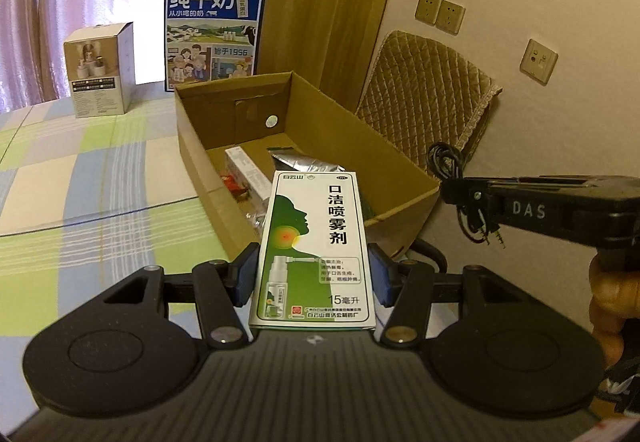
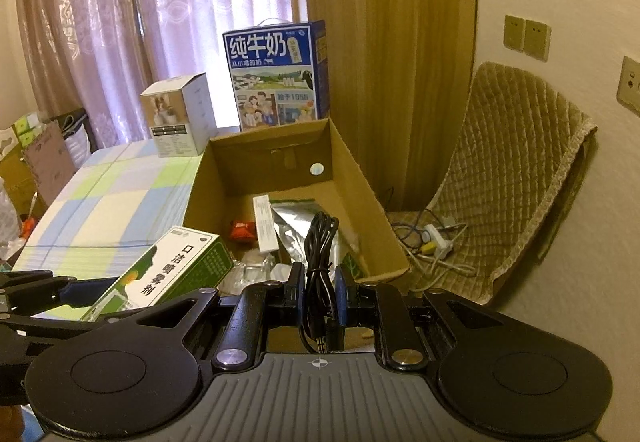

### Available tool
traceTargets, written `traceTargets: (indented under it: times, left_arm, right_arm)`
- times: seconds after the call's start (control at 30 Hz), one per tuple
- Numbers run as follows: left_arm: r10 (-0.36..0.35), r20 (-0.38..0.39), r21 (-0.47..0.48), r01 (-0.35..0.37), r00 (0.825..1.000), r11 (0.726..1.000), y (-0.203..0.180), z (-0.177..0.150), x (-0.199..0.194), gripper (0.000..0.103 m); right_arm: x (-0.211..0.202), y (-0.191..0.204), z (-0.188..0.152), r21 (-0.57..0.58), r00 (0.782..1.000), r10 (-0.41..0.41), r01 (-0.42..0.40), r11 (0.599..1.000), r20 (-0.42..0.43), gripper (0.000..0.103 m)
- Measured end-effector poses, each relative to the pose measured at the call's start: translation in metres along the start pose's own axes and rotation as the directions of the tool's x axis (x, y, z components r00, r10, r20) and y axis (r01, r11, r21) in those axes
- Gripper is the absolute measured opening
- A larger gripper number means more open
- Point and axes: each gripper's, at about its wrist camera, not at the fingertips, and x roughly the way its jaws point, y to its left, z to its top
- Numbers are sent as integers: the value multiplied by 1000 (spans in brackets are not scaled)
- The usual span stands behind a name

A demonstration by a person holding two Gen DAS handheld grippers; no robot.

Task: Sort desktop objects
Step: 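Lower both items into the cardboard box and open both tools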

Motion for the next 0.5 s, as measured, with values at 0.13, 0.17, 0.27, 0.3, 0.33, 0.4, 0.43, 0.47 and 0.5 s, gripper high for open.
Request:
traceTargets:
  times: [0.13, 0.17, 0.27, 0.3, 0.33, 0.4, 0.43, 0.47, 0.5]
  left_arm:
    - [-4, 4, -7, 4, 1000, 1000, 0, 8, 9, 51]
    - [-4, 5, -9, 4, 1000, 1000, 0, 9, 11, 51]
    - [-6, 7, -16, 6, 1000, 1000, 2, 14, 16, 51]
    - [-6, 8, -18, 7, 1000, 1000, 3, 16, 18, 51]
    - [-6, 8, -22, 6, 1000, 1000, 4, 17, 20, 51]
    - [-6, 9, -29, 6, 1000, 1000, 6, 21, 23, 51]
    - [-5, 10, -32, 6, 1000, 999, 7, 22, 25, 51]
    - [-5, 11, -36, 5, 1000, 999, 8, 24, 26, 51]
    - [-4, 12, -39, 4, 1000, 999, 9, 25, 28, 51]
  right_arm:
    - [8, -2, 6, -12, 1000, -1, 1, 1000, -1, 12]
    - [10, -2, 8, -14, 1000, -1, 1, 1000, -2, 12]
    - [15, -3, 12, -22, 1000, -3, 3, 1000, -2, 12]
    - [17, -3, 13, -24, 1000, -3, 3, 1000, -3, 12]
    - [19, -3, 14, -25, 1000, -3, 2, 1000, -4, 12]
    - [23, -3, 15, -28, 1000, 1, -1, 1000, -6, 12]
    - [24, -3, 16, -30, 1000, 1, -2, 1000, -7, 12]
    - [26, -3, 16, -32, 1000, 2, -2, 999, -9, 12]
    - [28, -3, 17, -34, 1000, 3, -3, 999, -10, 12]
